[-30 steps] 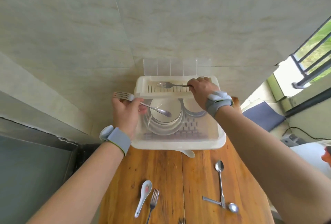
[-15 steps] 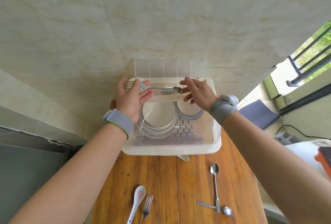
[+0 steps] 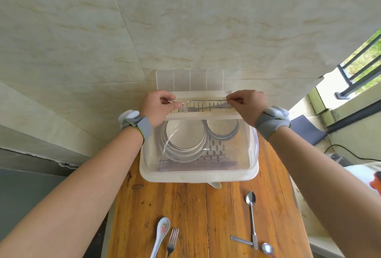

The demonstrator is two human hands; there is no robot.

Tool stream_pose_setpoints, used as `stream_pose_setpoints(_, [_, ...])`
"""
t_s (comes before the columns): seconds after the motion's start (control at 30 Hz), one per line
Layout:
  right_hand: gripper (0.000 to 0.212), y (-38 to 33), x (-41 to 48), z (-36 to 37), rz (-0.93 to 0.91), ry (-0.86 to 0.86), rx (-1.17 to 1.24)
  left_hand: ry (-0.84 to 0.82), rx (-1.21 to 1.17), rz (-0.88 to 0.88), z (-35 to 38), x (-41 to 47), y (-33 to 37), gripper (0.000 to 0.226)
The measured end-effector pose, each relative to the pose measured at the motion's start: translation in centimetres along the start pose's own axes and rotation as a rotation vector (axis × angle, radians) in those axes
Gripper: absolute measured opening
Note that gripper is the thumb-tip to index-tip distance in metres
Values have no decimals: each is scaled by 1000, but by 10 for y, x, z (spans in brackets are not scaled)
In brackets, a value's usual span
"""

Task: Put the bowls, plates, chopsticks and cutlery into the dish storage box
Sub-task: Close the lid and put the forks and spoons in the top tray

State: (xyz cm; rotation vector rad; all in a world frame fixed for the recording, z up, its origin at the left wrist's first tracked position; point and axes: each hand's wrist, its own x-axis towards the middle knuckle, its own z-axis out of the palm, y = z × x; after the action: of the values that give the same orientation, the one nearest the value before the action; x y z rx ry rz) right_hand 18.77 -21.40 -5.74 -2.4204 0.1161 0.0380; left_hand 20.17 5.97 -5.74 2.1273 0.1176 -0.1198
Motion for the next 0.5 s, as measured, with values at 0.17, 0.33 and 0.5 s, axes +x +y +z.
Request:
stream_pose_setpoints(0.17, [22, 4, 9, 7, -53, -54, -198, 52, 193, 54, 17, 10, -8, 20])
stream_pose_setpoints(0.33, [21, 25, 3, 11, -135, 16, -398, 87, 195, 43, 39, 16, -7, 21])
stream_pose_setpoints(0.5, [26, 39, -9, 16, -206, 42, -424, 172, 193, 3, 54, 17, -7, 15])
